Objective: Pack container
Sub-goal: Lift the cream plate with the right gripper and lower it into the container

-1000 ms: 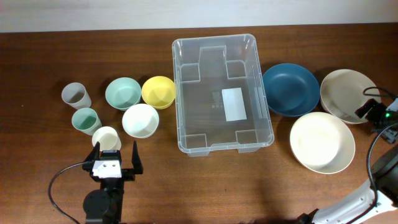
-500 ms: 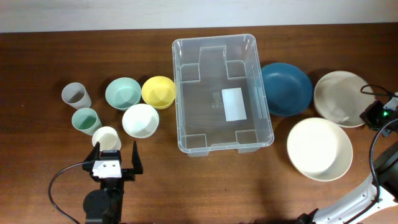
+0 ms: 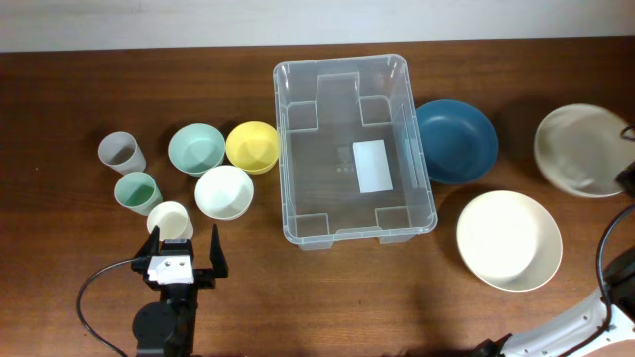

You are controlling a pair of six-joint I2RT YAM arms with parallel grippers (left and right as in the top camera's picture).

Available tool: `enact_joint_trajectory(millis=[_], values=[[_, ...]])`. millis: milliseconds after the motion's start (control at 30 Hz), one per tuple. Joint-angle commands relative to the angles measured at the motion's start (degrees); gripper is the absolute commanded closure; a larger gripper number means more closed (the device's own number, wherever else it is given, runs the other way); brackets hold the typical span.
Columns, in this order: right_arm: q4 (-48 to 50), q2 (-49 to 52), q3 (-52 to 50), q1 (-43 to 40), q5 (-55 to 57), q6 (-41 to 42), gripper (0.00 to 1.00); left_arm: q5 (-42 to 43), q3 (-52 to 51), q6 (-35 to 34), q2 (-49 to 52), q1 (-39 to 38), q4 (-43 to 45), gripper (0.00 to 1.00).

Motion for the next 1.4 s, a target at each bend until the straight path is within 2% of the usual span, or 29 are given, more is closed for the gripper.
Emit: enact_joint_trajectory(millis=[0,200,400,600,800,933,1167,1367], values=[[-3.69,-6.12,7.74,1.07,-6.54,0.44,0.96,0.44,-0.42,0.90,-0.02,0.04,0.15,0.01],[-13.29,-9.46,17.14,8.17,-12.94,-2.93,0.96,0.44,-0.42,0.90,-0.02,0.04,0.15,0.01],[-17.57,-13.20,22.64,24.24,-11.23,-5.22,0.96,0.44,-0.42,0.90,-0.02,0.04,0.15,0.01],[-15.80,-12.17,22.67,47.65,5.51,-5.42,0.96,0.44,-0.42,0.90,-0.02,0.04,0.15,0.01],[-12.15,-6.49,22.67,64.11,23.67,-5.77,0.96,0.44,-0.42,0.90,-0.02,0.04,0.15,0.01],[-10.99,-3.15,22.67,69.13,30.53,-5.49,0.96,0.44,-0.42,0.90,-0.02,0.04,0.15,0.01],[-10.95,0.81,22.16,69.37,30.42,-0.81,0.96,0.44,-0.42,0.90,-0.02,0.04,0.15,0.01],[-9.11,6.54,22.14,69.13,28.85,-0.90,0.96,0.44,-0.42,0.90,-0.02,0.04,0.15,0.01]])
